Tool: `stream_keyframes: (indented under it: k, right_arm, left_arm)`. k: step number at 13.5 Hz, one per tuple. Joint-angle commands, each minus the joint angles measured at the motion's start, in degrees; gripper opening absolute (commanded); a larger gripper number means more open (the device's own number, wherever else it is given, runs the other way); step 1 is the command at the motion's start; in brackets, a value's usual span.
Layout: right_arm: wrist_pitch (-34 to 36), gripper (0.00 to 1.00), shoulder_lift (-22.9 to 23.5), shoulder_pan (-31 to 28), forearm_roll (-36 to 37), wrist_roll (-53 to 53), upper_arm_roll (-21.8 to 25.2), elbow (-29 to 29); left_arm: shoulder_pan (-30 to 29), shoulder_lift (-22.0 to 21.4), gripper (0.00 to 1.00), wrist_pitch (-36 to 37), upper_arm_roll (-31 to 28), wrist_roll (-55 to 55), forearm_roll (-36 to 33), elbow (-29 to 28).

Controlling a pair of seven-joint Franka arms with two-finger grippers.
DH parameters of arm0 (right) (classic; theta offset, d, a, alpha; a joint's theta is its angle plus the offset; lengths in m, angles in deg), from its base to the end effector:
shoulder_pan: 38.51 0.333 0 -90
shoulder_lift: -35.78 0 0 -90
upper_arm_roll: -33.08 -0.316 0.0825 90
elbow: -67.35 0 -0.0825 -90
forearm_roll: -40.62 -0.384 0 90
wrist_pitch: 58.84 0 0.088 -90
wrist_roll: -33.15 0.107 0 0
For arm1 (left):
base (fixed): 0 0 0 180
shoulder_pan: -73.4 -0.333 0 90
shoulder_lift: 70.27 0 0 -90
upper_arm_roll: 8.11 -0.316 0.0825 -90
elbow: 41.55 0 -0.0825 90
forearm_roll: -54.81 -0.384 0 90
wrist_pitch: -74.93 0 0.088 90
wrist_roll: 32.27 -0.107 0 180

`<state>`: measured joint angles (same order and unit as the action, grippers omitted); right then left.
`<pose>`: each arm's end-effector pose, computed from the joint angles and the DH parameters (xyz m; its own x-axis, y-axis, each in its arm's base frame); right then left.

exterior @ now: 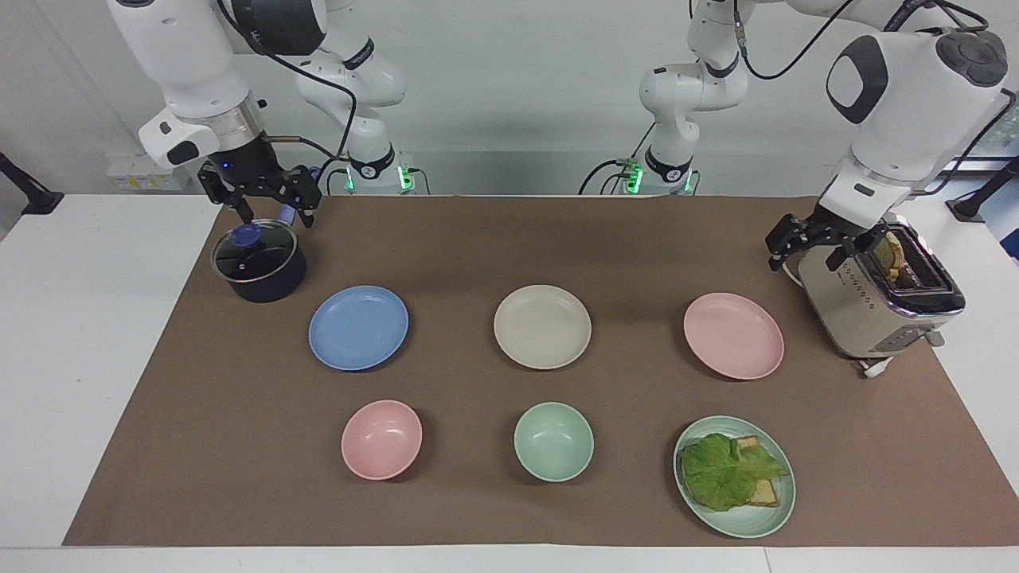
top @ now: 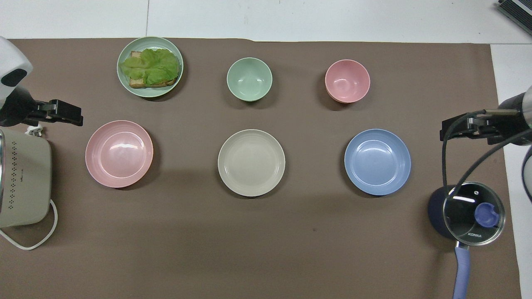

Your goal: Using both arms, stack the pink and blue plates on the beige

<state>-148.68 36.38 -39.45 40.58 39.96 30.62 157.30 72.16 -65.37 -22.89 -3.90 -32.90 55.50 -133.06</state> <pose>0.5570 0.0147 0.6189 0.9957 -0.0922 -0.0124 -0.0922 -0.9957 0.0003 0.5898 -0.0301 0.5753 0.9978 -0.0607 0.0250 -0.0612 -0.9980 0.0180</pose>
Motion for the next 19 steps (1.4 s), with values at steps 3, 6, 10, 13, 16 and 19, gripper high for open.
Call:
stream_keyframes:
  k: [3, 6, 10, 13, 16, 19]
  right_arm:
    - [-0.1, 1.00, 0.5, -0.6, 0.5, -1.4, -0.1, -0.7]
    - [0.2, 1.00, 0.5, -0.7, 0.5, -1.0, 0.0, -0.7]
    - [0.1, 1.00, 0.5, -1.2, 0.5, -1.1, 0.0, -0.7]
    - [0.1, 1.00, 0.5, -1.3, 0.5, -1.1, 0.0, -0.7]
    - [0.1, 1.00, 0.5, -1.3, 0.5, -1.1, -0.1, -0.7]
    - [0.1, 1.00, 0.5, -1.3, 0.5, -1.1, -0.1, -0.7]
  left_arm:
    - [0.0, -0.2, 1.00, 1.1, 0.0, -0.4, -0.7, 0.5]
    - [-0.2, -0.2, 1.00, 0.1, -0.2, -0.3, -1.0, 0.5]
    - [-3.4, -0.8, 1.00, -1.7, -0.7, -0.3, -1.0, -5.0]
    - [-5.8, 0.1, 1.00, -9.6, -0.7, -0.1, -0.9, -13.0]
    - [-6.3, 4.5, 1.00, -14.7, -0.7, -0.3, -0.9, -16.1]
    - [-6.5, 5.2, 1.00, -22.6, -0.8, -0.1, -0.9, -22.5]
